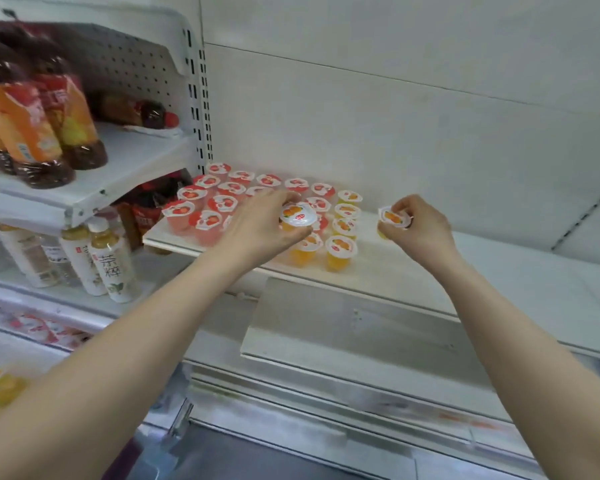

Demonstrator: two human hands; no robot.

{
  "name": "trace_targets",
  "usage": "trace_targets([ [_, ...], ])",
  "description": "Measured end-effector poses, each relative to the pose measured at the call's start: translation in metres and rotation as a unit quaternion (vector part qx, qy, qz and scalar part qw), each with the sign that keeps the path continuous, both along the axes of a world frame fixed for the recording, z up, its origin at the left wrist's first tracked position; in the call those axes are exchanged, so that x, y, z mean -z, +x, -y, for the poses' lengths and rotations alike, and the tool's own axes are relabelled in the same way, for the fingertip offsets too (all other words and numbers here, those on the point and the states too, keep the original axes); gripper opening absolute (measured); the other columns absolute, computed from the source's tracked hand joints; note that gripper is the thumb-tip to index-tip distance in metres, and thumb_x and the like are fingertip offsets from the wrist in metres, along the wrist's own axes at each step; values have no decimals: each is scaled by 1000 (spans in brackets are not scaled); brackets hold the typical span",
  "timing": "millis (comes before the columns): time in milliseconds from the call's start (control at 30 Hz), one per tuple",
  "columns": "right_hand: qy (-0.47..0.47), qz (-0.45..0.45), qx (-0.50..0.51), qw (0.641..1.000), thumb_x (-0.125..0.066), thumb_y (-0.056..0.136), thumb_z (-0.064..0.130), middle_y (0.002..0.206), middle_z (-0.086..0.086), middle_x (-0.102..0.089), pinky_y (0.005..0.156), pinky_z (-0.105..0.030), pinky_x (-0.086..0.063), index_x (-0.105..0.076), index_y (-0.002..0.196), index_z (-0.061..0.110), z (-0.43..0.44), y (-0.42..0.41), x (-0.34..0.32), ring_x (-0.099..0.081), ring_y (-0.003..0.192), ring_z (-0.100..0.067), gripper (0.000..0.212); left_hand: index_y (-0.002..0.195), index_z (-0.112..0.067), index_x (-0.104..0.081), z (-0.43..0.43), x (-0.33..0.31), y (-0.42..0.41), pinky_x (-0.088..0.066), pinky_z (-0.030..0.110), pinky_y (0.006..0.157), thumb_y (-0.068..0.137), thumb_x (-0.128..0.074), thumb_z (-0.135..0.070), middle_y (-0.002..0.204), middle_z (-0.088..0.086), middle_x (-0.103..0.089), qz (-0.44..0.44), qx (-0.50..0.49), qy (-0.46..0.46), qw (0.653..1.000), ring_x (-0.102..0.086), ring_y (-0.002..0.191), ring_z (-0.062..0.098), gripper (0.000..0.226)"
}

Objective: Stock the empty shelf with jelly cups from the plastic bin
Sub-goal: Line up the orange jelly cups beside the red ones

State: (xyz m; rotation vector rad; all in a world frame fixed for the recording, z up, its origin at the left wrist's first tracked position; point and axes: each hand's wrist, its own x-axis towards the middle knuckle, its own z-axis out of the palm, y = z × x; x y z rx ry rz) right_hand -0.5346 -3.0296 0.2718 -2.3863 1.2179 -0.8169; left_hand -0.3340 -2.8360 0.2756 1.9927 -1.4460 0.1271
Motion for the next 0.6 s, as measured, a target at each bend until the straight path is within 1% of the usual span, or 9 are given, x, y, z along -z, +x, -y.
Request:
trace_targets([
  [100, 25, -27, -22, 999, -75, 77, 34, 110, -6, -66, 85, -35, -45, -62, 108, 18, 28, 2, 17, -59, 105, -28, 37, 129, -20, -55, 29, 1, -4, -39, 29, 93, 82, -66, -49, 127, -2, -59, 3, -15, 12, 1000, -51, 119, 17, 57],
  [200, 39, -25, -34, 998, -74, 78, 32, 109, -5, -65, 84, -36, -46, -61, 108, 18, 52, 8, 28, -59, 104, -27, 36, 129, -20, -55, 50, 1, -6, -40, 30, 93, 81, -67, -50, 127, -1, -59, 3, -26, 16, 1000, -52, 118, 18, 59],
  [300, 57, -38, -40, 997, -73, 80, 31, 111, -5, -64, 82, -33, -45, -61, 111, 18, 71, 18, 34, -58, 104, -26, 36, 130, -20, -56, 65, 1, -7, -42, 30, 92, 79, -70, -46, 127, 0, -59, -11, -36, 13, 999, -54, 115, 18, 59],
  [400, 62, -44, -51, 996, -73, 81, 31, 112, -7, -65, 82, -33, -45, -62, 113, 17, 90, 28, 37, -58, 105, -27, 36, 132, -21, -54, 77, 0, -7, -45, 32, 94, 81, -68, -39, 127, -1, -59, -17, -46, 16, 999, -54, 116, 18, 56],
  [500, 63, -42, -57, 996, -73, 81, 32, 110, -7, -66, 83, -32, -43, -63, 113, 17, 106, 38, 40, -58, 105, -27, 36, 133, -21, -53, 88, -1, -6, -43, 32, 96, 82, -65, -37, 130, -1, -57, -18, -55, 23, 998, -52, 119, 17, 54],
  [600, 55, -38, -63, 996, -73, 81, 32, 108, -6, -67, 85, -35, -45, -63, 110, 18, 119, 47, 42, -59, 103, -28, 34, 132, -21, -53, 99, -2, -6, -41, 29, 95, 83, -65, -36, 129, -2, -57, -21, -59, 21, 998, -52, 119, 17, 53],
])
